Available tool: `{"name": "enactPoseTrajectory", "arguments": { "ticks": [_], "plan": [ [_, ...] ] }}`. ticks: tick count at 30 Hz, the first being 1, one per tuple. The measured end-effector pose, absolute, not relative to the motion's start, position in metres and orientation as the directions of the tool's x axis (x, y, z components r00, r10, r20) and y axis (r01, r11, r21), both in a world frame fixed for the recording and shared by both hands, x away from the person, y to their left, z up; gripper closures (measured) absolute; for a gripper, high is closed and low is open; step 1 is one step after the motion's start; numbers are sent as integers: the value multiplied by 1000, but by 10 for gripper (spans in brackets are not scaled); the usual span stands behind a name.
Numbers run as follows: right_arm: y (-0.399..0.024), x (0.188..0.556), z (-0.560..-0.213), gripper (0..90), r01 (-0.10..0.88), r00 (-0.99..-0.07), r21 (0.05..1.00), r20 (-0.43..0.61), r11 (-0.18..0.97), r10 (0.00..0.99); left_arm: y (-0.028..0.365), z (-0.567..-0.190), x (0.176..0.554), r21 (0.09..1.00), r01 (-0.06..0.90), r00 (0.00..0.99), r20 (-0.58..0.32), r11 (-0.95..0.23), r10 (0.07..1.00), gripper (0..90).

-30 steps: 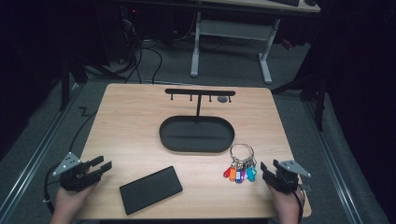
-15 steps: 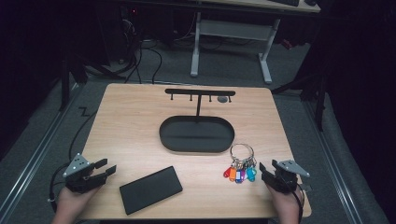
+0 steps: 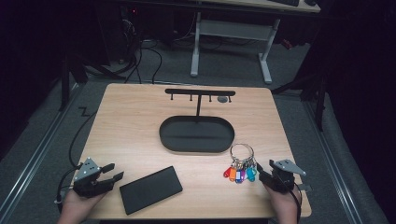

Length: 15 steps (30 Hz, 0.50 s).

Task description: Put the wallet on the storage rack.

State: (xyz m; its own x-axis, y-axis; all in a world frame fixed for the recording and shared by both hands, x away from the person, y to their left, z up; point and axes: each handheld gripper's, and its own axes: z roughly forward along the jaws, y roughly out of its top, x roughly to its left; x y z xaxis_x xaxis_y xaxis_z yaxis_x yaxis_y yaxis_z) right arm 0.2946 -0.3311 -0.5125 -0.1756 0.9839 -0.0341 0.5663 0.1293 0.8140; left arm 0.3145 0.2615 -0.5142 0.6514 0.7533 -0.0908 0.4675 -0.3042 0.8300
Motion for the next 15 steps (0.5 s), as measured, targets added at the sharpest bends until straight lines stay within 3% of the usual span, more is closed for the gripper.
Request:
{"name": "enactPoseTrajectory", "arguments": {
  "ticks": [15],
  "plan": [
    [-327, 296, -513, 425, 574, -208, 805, -36, 151, 978, 252, -518, 298, 797, 524, 674, -173, -301, 718, 450]
  ]
}}
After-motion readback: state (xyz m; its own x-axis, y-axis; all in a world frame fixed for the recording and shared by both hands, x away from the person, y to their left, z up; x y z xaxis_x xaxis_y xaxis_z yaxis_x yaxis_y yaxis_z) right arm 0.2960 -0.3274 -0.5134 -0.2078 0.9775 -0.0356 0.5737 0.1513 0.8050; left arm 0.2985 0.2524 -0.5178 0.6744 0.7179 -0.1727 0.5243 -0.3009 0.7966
